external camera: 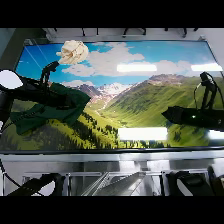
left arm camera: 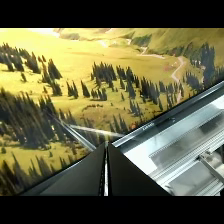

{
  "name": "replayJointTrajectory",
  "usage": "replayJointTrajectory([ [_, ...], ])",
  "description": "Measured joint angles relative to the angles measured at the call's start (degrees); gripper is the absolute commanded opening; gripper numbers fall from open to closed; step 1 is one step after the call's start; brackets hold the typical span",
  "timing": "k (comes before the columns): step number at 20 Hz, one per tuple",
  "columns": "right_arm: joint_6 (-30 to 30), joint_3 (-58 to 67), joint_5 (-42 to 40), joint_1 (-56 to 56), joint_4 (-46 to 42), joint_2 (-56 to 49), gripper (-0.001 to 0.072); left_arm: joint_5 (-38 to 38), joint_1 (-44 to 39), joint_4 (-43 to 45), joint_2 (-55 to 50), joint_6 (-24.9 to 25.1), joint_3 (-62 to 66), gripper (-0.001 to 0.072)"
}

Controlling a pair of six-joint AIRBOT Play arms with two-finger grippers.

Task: Fold the shirts.

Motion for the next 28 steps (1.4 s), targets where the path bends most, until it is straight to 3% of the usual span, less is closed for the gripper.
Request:
replayJointTrajectory([
  [8, 0.02, 0.00, 0.00, 0.00, 0.00, -0.76, 0.0026, 0.35, 0.00, -0.02, -0.09, 0.00, 0.00, 0.0010],
  [14, 0.00, 0.00, 0.00, 0.00, 0.00, -0.92, 0.0026, 14.88, 0.00, 0.02, -0.11, -0.83, 0.00, 0.0011],
  [17, 0.00, 0.00, 0.00, 0.00, 0.02, -0.92, 0.0026, 18.21, 0.63, 0.28, -0.11, -0.55, 0.00, 0.0012],
  [18, 0.02, 0.00, 0.00, 0.00, 0.02, -0.92, 0.0026, 17.73, 1.33, 1.84, -0.11, -0.61, 0.00, 0.0089],
  [19, 0.00, 0.00, 0.00, 0.00, 0.02, -0.92, 0.0026, 16.57, 2.34, 4.24, -0.11, -1.64, 0.00, 0.0429],
  [20, 0.00, 0.00, 0.00, 0.00, 0.02, -0.92, 0.0026, 14.91, 3.85, 7.37, -0.11, -3.28, 0.00, 0.0693],
  [24, 0.00, -0.02, -2.86, -0.04, -0.04, -0.96, 0.0026, 10.23, 15.08, 19.21, -0.76, -9.18, 0.00, 0.0689],
  [28, -0.07, -0.02, -5.62, -0.15, -0.15, -1.18, 0.0026, 8.90, 30.40, 19.47, -4.57, -10.40, 0.00, 0.0688],
])
